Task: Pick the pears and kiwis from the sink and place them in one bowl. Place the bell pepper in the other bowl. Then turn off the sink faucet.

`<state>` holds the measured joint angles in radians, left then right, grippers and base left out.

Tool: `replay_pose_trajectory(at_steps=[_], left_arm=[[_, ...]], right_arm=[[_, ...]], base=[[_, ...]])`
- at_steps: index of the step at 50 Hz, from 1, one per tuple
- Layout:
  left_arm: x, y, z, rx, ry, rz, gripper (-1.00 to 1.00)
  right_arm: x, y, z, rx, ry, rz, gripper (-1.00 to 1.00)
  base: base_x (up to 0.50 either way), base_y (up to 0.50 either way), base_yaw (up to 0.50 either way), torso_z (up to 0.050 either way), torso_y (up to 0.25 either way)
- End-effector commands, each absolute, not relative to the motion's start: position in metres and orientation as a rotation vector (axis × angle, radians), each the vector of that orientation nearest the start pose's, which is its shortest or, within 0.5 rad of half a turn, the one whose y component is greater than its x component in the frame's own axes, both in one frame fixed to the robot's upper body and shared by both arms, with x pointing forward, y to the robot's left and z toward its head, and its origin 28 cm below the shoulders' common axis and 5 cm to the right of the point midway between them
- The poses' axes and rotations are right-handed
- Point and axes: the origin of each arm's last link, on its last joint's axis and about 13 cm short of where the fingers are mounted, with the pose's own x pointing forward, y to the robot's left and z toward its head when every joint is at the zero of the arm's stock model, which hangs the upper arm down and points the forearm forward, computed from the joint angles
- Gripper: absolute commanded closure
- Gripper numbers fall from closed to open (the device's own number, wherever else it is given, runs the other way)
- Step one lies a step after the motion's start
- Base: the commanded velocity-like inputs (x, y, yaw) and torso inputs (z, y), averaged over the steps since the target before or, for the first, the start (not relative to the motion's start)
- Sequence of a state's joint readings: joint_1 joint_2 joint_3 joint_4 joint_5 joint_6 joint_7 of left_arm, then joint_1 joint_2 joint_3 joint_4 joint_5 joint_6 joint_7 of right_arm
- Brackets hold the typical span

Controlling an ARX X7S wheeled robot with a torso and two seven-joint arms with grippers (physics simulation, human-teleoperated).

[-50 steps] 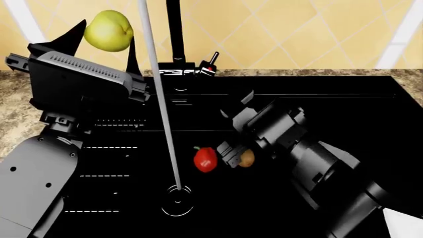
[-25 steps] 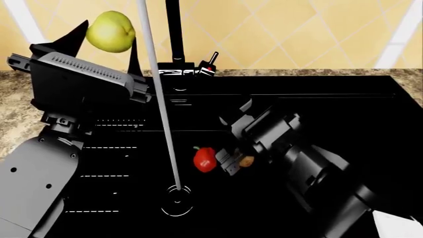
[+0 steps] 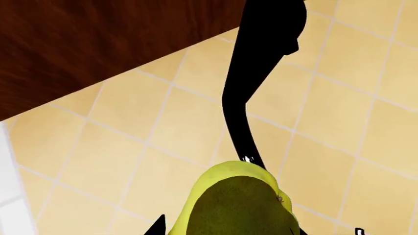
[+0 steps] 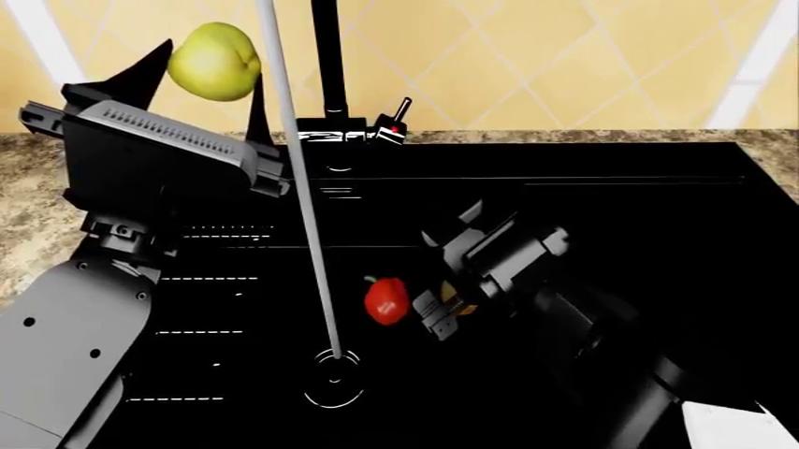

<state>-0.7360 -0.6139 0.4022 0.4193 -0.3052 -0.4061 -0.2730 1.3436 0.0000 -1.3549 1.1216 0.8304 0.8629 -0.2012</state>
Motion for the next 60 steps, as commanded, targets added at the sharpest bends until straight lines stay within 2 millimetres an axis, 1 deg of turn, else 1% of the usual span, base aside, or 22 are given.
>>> replay_pose_trajectory(at_steps=[1,13,14,30,36,38,40,42,45,52,60], left_arm=[[0.276,0.243,0.204,0.347,-0.451,-0.098,1.0],[0.276,0.243,0.203,0.349,-0.449,-0.1,1.0],[0.276,0.244,0.202,0.349,-0.448,-0.099,1.0],[0.275,0.244,0.203,0.346,-0.446,-0.099,1.0],[0.275,0.244,0.202,0.346,-0.446,-0.098,1.0],[0.275,0.244,0.203,0.321,-0.442,-0.107,1.0],[0.275,0.244,0.203,0.311,-0.441,-0.11,1.0],[0.274,0.244,0.204,0.305,-0.448,-0.114,1.0],[0.274,0.244,0.205,0.3,-0.456,-0.121,1.0],[0.274,0.245,0.206,0.293,-0.457,-0.124,1.0],[0.273,0.245,0.205,0.294,-0.46,-0.128,1.0]], right_arm=[[0.388,-0.071,0.139,-0.544,0.925,0.4,-1.0],[0.386,-0.073,0.131,-0.54,0.942,0.398,-1.0],[0.385,-0.074,0.129,-0.545,0.953,0.393,1.0],[0.384,-0.076,0.129,-0.556,0.969,0.383,1.0],[0.385,-0.076,0.132,-0.562,0.962,0.377,1.0],[0.388,-0.075,0.148,-0.574,0.915,0.361,1.0],[0.386,-0.076,0.155,-0.578,0.896,0.355,1.0],[0.382,-0.075,0.168,-0.592,0.858,0.348,1.0],[0.379,-0.073,0.179,-0.609,0.818,0.346,1.0],[0.374,-0.065,0.192,-0.642,0.758,0.363,1.0],[0.367,-0.055,0.202,-0.666,0.71,0.4,1.0]], base=[[0.0,0.0,0.0,0.0,0.0],[0.0,0.0,0.0,0.0,-0.01],[0.0,0.0,0.0,0.0,-0.01],[0.0,0.0,0.0,0.0,-0.009],[0.0,0.0,0.0,0.0,-0.008],[0.0,0.0,0.0,0.0,-0.005],[0.0,0.0,0.0,0.0,-0.006],[0.0,0.0,0.0,0.0,-0.006],[0.0,0.0,0.0,0.0,-0.007],[0.0,0.0,0.0,0.0,-0.008],[0.0,0.0,0.0,0.0,-0.007]])
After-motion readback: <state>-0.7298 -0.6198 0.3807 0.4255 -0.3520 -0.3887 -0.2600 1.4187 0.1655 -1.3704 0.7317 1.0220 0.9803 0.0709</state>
